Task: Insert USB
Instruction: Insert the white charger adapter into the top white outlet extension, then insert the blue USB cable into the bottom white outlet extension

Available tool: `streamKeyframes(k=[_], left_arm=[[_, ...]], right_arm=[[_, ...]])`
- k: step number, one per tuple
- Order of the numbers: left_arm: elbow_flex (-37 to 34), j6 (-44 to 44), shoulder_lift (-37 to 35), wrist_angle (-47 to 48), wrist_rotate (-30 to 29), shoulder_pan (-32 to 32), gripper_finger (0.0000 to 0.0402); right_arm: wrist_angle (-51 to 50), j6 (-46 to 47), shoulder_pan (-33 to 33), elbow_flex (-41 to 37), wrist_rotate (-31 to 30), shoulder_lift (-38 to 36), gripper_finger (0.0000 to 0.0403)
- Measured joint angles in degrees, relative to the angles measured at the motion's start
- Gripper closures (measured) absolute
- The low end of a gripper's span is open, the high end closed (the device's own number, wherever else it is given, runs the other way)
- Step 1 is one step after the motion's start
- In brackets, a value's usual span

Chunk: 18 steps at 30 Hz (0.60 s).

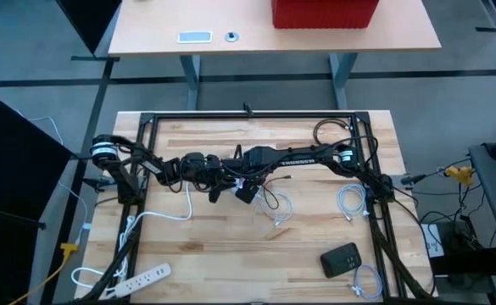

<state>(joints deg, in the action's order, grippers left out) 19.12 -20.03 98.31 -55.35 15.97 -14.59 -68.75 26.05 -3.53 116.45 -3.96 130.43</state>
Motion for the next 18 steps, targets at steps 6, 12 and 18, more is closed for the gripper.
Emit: streamKeyframes(k=[6,12,18], left_arm=[[-1.7,0.2,-3.8,1.5,-0.3,-0.7,0.0299],[-2.0,2.9,-6.9,6.2,-1.1,-0.7,0.0299],[-2.0,4.2,-10.4,7.8,-1.4,-0.7,0.0299]], right_arm=[[-3.0,-3.9,0.3,3.4,1.1,-0.1,0.0132],[-6.3,-6.6,0.8,7.8,1.2,-0.3,0.0043],[-8.5,-8.7,1.0,10.1,-0.5,-2.6,0.0025]])
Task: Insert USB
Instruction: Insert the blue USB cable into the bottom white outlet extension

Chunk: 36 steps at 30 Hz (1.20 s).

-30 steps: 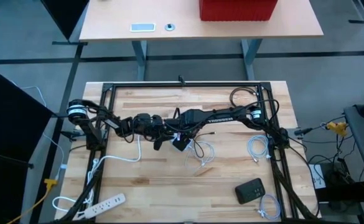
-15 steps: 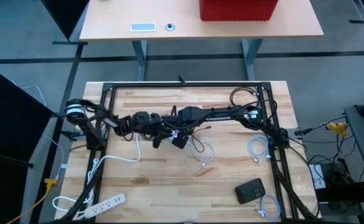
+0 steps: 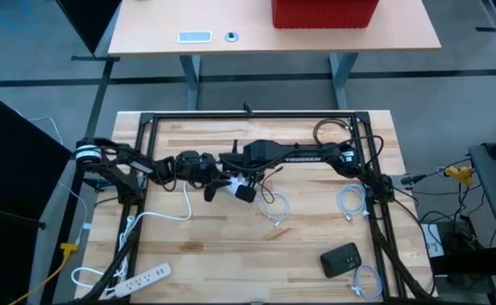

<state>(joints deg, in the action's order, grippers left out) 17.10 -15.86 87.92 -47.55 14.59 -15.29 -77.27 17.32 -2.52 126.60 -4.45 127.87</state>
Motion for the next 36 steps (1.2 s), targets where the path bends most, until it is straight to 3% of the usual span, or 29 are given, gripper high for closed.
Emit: streamKeyframes(k=[6,12,22,28,36], left_arm=[[0.0,0.4,-6.7,5.1,0.1,0.0,0.0299],[0.0,0.4,-14.7,9.6,0.3,0.0,0.0299],[0.1,0.4,-23.2,9.7,0.3,0.0,0.0299],[0.1,0.1,-24.0,9.6,0.3,0.0,0.0299],[1.9,0.0,-24.2,9.0,-1.6,-0.6,0.0299]], right_arm=[[1.1,-7.2,1.0,-0.3,-13.4,-5.1,0.0024],[4.3,-11.2,1.1,-3.1,-14.7,-10.0,0.0023],[15.1,-9.0,-0.6,-23.6,-16.4,-26.4,0.0023],[19.6,-3.3,-0.9,-36.6,-18.3,-36.7,0.0023],[23.6,5.6,-0.9,-50.2,-20.7,-43.4,0.0023]])
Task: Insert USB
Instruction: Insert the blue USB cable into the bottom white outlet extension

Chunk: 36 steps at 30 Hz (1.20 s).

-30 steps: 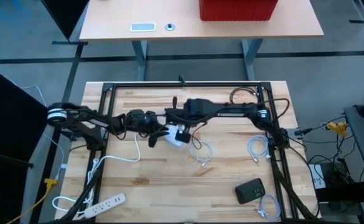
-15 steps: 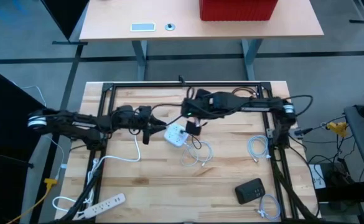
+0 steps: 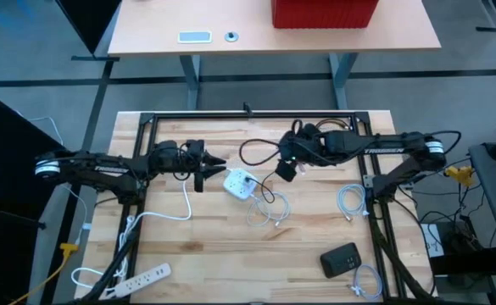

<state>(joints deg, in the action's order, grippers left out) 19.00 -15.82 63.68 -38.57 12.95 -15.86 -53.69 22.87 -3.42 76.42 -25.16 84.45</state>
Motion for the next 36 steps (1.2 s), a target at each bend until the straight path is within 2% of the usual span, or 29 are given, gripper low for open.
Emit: streamKeyframes(k=[9,16,20,23,28,33,36], left_arm=[[2.3,3.5,0.0,0.0,0.0,0.0,0.0299],[2.4,3.2,0.0,0.0,-0.1,0.0,0.0299],[2.4,2.9,0.0,-0.6,-0.3,0.0,0.0299],[2.4,2.9,0.0,-0.3,-2.9,0.0,0.0299],[2.4,3.1,0.0,8.1,-8.8,0.0,0.0299],[4.4,3.9,0.0,12.8,-10.6,-0.1,0.0299],[7.1,6.8,0.3,20.2,-11.1,-0.1,0.0299]], right_arm=[[0.0,4.6,0.0,-7.4,0.1,-0.5,0.0023],[-1.0,11.7,0.2,-13.9,5.1,-0.5,0.0023],[-7.1,20.4,0.5,-16.4,6.4,-0.5,0.0023],[-11.9,26.4,1.8,-18.6,9.4,-0.8,0.0023],[-12.5,30.0,5.6,-21.3,12.3,-1.7,0.0023],[-12.4,34.2,7.3,-22.2,12.3,-1.7,0.0023],[-14.3,38.0,7.3,-23.4,14.7,-1.8,0.0023]])
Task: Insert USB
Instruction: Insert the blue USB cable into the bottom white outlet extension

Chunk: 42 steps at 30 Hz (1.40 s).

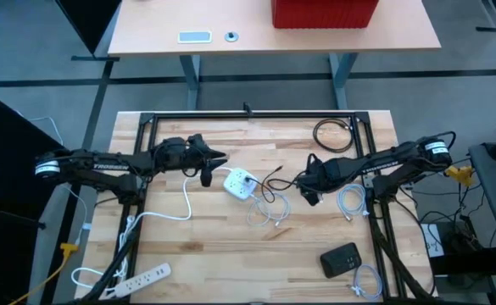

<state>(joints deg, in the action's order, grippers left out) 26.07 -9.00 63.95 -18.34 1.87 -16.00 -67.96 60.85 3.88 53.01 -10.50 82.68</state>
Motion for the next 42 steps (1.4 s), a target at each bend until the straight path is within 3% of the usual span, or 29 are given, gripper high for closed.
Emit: streamKeyframes(k=[3,11,22,30,36,42], left_arm=[[2.5,1.4,1.2,4.9,0.0,0.0,0.0299],[5.7,1.0,2.8,5.5,0.0,0.0,0.0299],[7.0,1.0,2.8,5.3,0.1,0.0,0.0299],[6.9,1.0,2.8,5.3,0.1,0.0,0.0299],[6.9,1.0,2.8,5.2,0.1,0.0,0.0299],[6.9,1.0,2.8,5.1,0.1,0.0,0.0299]], right_arm=[[-0.6,1.5,0.4,-1.6,3.2,-0.1,0.0023],[-0.5,2.4,3.4,-5.5,14.0,-0.3,0.0023],[0.0,-3.9,6.3,-8.7,21.7,-2.3,0.0023],[2.2,-9.9,8.5,-10.1,22.9,-1.5,0.0028],[11.2,-9.5,8.1,-17.0,24.5,-1.2,0.0085],[13.4,-9.1,8.1,-19.7,24.9,-1.4,0.0161]])
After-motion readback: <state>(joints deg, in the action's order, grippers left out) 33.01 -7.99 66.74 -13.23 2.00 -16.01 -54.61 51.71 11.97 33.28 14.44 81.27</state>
